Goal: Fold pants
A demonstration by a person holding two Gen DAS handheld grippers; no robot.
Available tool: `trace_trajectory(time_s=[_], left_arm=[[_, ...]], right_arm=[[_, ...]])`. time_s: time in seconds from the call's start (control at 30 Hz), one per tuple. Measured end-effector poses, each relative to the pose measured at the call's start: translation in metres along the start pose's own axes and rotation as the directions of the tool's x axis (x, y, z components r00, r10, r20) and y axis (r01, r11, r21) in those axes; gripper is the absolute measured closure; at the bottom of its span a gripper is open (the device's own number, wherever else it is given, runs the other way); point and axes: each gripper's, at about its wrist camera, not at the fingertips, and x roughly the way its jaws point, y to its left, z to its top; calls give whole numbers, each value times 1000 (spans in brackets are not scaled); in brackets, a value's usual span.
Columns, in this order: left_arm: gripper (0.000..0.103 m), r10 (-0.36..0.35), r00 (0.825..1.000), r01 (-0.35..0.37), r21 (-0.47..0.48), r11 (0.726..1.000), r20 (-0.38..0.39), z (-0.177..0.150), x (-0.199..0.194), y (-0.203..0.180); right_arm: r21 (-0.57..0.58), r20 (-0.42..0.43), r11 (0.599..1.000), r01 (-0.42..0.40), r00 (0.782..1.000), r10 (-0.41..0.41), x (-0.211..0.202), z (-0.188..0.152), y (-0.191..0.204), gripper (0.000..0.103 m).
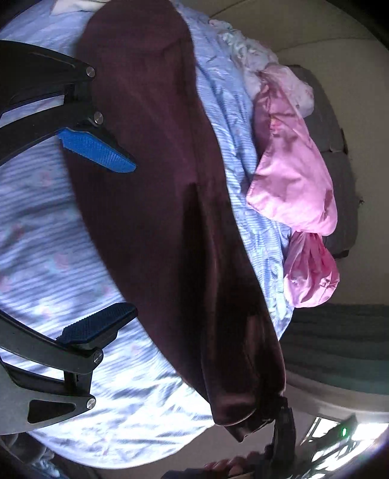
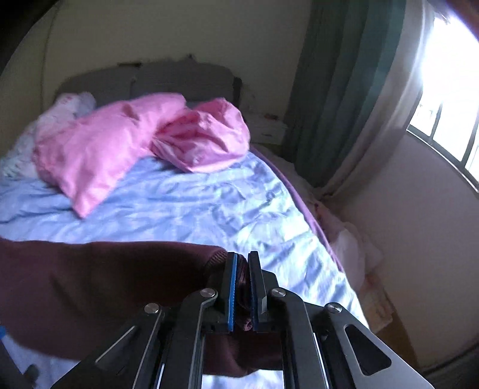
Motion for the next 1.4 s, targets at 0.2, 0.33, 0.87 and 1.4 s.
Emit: trace_trajectory(time_s=[0.2,0.33,0.87,1.4], left_arm=[[14,5,1000,-5,25,1000,2,13,48,-18],[14,13,1000,-13,46,999,-8,21,73,-29],[14,-80,994,74,89,993,76,-15,-6,6],[15,-80,997,82,224,971,-21,-126,-67,173]], right_arm=[[34,-96,998,57,994,-53,85,-3,-5,95],[83,-142,993,82,987,-70,127,-18,-11,93],[34,205,999,8,979,-15,-38,-76,25,21],[-354,-65,764,-539,829,555,-147,-189,229,22]])
